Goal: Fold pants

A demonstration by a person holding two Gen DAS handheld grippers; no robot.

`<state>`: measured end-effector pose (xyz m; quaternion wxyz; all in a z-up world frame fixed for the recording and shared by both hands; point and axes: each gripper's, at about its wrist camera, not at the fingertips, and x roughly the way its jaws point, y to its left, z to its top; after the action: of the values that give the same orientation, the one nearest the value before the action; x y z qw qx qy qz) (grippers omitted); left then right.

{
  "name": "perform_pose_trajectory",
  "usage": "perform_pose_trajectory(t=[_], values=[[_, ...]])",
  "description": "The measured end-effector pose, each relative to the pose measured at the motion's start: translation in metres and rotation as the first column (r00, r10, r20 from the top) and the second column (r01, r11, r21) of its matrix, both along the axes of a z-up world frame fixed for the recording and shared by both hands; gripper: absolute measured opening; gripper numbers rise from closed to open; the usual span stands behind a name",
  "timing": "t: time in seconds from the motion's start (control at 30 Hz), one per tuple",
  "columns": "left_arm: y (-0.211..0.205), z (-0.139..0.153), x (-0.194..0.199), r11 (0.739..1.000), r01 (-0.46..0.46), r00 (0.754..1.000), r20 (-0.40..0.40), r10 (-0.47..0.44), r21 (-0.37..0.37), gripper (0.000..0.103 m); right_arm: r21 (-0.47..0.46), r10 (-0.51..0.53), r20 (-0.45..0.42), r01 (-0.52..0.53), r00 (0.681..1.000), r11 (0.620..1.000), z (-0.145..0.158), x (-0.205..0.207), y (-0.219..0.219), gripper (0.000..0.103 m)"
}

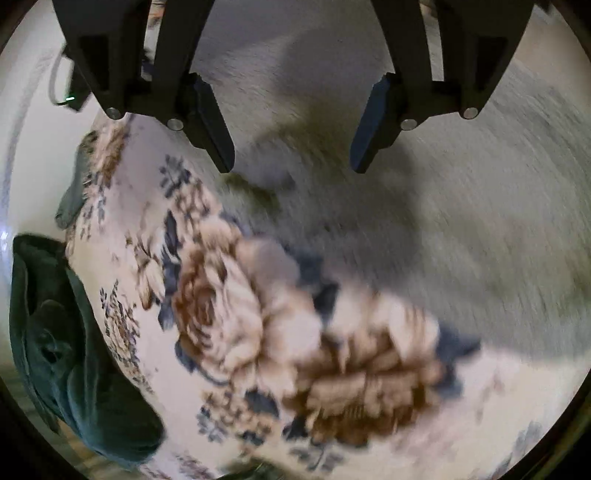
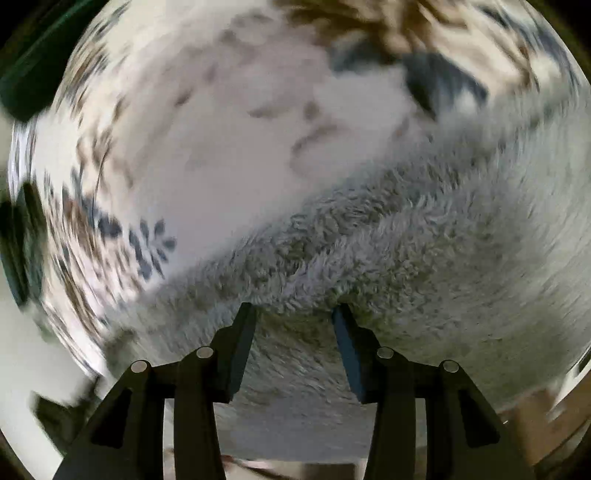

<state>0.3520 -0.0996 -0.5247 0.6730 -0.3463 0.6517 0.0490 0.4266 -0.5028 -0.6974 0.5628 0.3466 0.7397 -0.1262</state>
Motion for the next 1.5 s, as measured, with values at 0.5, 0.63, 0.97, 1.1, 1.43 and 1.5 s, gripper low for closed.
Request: perform_pose_trajectory(t=[0.5, 0.63, 0.97, 1.1, 1.43, 1.5], values=[[-0.006, -0.040, 0.017, 0.998, -0.059, 0.998, 0.034, 0.059, 0.014, 0.014, -0.097, -0.197, 0.129, 0.210, 0.972, 0.973, 0.024, -0.015, -0.028, 0.005], [-0.002, -0.040, 0.023, 0.997, -0.080, 0.996, 0.044, 0.080, 0.011, 0.014, -0.110, -0.169, 0.145, 0.186, 0.975, 0.976, 0.028, -0.006, -0.028, 0.005], [0.008, -0.006, -0.008, 0.997, 0.025, 0.997, 0.077, -0.019, -0.068, 0.087, 0.018, 0.038, 0.221, -0.043, 0.975, 0.999, 0.039, -0.019, 0.008, 0.078], [0.049, 0.035, -0.067, 1.000, 0.011, 0.992, 0.124, -0.010, -0.005, 0.087, 0.049, 0.117, 0.192, -0.128, 0.974, 0.991, 0.059, -0.071, 0.054, 0.078], [0.203, 0.029, -0.164, 0.933, -0.310, 0.951, 0.049, 0.307, 0.183, 0.087, 0.253, 0.047, 0.035, -0.055, 0.998, 0.966, 0.001, -0.167, 0.190, 0.068], [0.229, 0.014, -0.166, 0.919, -0.368, 0.930, 0.042, 0.366, 0.141, 0.086, 0.249, 0.001, 0.021, -0.006, 1.000, 0.968, -0.011, -0.176, 0.204, 0.060]])
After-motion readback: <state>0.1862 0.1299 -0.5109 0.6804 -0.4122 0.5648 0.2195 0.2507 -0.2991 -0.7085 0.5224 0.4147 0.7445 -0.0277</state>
